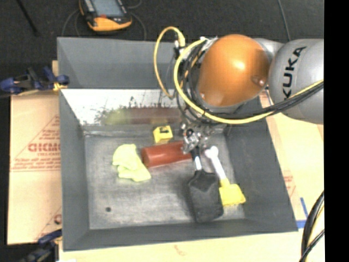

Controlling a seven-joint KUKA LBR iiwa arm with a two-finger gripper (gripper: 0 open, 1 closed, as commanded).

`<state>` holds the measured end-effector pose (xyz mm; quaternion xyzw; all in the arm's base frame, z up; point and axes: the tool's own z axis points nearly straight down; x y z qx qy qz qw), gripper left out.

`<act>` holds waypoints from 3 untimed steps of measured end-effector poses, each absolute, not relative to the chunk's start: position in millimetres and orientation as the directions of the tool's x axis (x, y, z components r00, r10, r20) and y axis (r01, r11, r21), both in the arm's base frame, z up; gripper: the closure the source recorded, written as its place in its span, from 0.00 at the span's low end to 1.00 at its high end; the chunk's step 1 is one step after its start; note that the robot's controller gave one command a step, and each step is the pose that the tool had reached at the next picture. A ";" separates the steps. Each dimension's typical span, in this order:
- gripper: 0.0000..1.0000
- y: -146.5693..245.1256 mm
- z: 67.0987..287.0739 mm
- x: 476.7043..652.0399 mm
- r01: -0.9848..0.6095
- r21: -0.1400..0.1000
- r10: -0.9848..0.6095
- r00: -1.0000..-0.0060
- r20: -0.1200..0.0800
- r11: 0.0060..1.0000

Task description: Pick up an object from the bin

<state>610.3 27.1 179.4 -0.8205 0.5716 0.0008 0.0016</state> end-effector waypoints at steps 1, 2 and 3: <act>1.00 -21.2 170.0 606.1 -0.931 -0.025 -0.932 0.364 -0.001 -0.364; 1.00 -32.0 181.8 578.1 -0.959 -0.056 -0.960 0.279 0.012 -0.279; 1.00 -19.7 200.1 589.7 -0.956 -0.003 -0.956 0.294 -0.002 -0.294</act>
Offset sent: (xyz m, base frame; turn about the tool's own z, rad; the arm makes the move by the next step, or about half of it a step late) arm -0.0684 -0.0288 -0.0044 0.1122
